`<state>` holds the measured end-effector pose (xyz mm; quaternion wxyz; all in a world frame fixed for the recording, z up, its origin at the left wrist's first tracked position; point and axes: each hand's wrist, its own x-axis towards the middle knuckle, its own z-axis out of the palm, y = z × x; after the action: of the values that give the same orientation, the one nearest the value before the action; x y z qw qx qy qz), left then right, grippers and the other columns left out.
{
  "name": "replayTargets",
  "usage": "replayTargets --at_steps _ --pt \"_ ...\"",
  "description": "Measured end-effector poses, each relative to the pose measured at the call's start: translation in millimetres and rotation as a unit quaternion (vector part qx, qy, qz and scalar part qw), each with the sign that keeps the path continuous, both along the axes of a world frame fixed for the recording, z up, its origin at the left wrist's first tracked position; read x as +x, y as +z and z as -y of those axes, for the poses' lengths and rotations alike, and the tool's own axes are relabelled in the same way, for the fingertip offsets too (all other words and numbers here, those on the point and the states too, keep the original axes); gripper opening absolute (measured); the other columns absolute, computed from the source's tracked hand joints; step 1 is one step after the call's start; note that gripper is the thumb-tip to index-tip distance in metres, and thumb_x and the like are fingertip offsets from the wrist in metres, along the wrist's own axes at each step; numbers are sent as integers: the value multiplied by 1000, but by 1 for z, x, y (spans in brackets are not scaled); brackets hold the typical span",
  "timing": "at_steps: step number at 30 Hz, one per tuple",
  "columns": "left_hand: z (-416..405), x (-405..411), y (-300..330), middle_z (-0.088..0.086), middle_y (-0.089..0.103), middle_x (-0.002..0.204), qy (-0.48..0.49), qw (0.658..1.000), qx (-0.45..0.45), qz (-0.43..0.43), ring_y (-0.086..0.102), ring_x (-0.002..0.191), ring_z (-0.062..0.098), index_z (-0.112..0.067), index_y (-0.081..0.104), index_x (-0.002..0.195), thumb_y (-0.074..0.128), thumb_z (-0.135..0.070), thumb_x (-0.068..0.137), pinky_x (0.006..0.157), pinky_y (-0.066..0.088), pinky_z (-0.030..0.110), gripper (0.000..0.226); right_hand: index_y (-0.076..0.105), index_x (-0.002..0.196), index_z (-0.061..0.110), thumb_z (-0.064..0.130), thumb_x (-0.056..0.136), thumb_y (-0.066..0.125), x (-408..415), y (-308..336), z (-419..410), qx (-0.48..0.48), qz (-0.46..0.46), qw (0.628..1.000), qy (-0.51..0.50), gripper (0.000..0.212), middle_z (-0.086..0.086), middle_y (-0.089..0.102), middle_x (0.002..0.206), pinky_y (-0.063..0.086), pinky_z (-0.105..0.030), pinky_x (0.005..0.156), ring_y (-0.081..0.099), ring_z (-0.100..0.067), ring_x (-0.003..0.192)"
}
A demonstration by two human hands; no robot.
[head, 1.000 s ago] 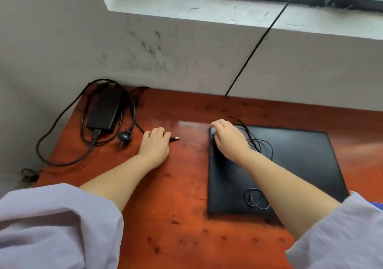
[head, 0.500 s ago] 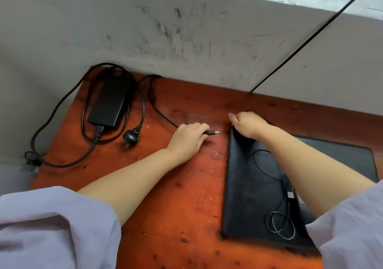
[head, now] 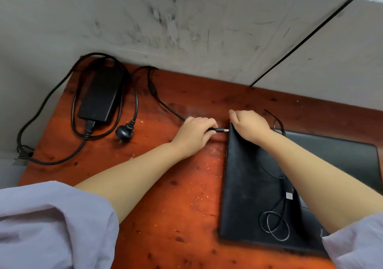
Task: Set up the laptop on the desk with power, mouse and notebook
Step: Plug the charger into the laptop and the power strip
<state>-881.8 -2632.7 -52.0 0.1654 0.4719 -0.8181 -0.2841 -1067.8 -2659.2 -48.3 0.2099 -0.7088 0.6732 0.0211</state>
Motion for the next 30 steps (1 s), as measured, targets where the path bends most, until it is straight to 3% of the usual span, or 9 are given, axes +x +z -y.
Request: replayTargets --at_steps 8,12,25,30 --pt "10 -9 15 6 69 100 -3 999 -20 -27 60 98 26 -10 62 104 55 -18 89 88 38 39 18 51 64 13 38 96 24 -15 16 8 -28 58 997 -44 49 -10 57 76 35 -34 67 57 -36 86" --pt "14 -11 20 6 68 97 -17 999 -28 -30 59 95 26 -10 62 103 53 -18 90 87 39 40 18 58 74 6 39 96 25 -18 20 13 -26 65 996 -60 52 -10 57 77 35 -34 68 55 -34 84" --pt "10 -19 26 11 69 94 -74 994 -82 -14 62 91 30 -4 63 101 53 -14 90 84 38 38 18 35 52 16 37 96 27 -11 23 6 -33 63 995 -69 50 -1 45 57 29 -32 63 46 -30 70" --pt "17 -24 29 14 68 87 -98 991 -92 19 61 85 34 -2 61 96 52 -13 90 81 41 42 16 35 52 16 38 95 25 -10 24 10 -43 61 994 -84 50 -8 53 68 31 -33 64 49 -31 72"
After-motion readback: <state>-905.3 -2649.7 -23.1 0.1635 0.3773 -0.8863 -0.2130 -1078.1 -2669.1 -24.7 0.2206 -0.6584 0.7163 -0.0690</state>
